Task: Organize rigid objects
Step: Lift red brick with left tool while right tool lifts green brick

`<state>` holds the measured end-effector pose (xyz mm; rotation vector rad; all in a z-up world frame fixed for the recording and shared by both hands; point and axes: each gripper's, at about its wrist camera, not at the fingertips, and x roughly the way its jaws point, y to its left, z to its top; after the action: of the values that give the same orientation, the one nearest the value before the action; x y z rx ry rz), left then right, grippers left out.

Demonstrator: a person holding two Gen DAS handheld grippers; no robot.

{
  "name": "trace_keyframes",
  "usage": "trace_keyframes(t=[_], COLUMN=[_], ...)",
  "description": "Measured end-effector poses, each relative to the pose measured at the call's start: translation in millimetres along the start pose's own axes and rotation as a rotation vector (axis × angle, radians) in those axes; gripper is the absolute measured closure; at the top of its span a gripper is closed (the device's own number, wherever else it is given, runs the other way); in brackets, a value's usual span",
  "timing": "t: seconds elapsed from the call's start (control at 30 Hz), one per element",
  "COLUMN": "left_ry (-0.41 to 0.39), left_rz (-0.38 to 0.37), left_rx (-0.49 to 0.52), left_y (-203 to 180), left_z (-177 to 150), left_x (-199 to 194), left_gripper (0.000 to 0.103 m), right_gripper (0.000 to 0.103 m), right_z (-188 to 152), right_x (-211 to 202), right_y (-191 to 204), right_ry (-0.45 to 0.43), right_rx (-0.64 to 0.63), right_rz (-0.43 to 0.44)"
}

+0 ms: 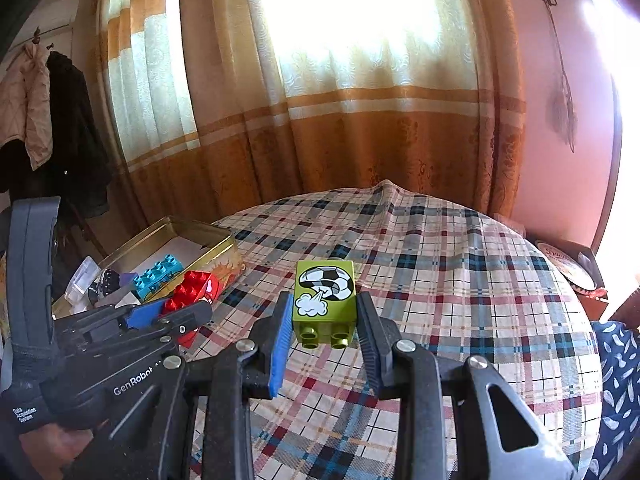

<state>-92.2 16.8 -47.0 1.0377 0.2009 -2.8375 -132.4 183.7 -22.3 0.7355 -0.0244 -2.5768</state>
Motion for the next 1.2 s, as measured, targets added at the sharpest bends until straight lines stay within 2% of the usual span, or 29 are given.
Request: trace_keyframes(t=[0.6, 1.2], left_ry=[-0.041, -0.085], left_rz=[-0.051, -0.035], left_rx=[0.0, 0.04], left_y=[5.3, 7.9], left_z=[-8.7, -17.5], left_x=[-18.0, -37.1], left_gripper=[0.072, 0.072], right_gripper=[0.069, 0.069], right_z=[-5.8, -6.9], right_x=[0.3, -3.4], right_y=[14.2, 22.9], right_ry=[0.005, -0.007], right_rx=[-0.03, -0.04], right_rz=[0.018, 0.032])
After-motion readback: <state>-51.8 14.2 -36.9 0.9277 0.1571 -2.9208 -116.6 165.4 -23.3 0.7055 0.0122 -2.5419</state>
